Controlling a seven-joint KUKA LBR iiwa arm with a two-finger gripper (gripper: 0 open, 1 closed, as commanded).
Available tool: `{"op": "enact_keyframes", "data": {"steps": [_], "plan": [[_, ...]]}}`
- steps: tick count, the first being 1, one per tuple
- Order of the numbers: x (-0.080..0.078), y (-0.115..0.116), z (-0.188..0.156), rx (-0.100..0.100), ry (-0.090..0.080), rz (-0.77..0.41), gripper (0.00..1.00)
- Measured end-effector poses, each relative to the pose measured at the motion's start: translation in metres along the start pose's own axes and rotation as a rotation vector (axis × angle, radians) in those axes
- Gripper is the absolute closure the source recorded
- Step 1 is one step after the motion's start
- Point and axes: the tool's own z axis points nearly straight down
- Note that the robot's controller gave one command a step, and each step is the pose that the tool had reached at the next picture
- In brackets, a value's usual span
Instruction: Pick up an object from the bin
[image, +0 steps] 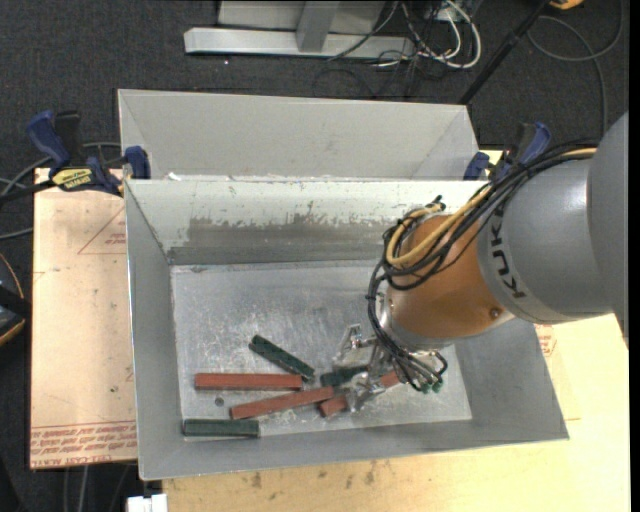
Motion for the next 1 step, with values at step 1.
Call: {"op": "enact_keyframes", "data": {"steps": [1], "plan": [[0.0007,-0.0008,-0.0046,0.005,0.010,-0.003,1.00]]}}
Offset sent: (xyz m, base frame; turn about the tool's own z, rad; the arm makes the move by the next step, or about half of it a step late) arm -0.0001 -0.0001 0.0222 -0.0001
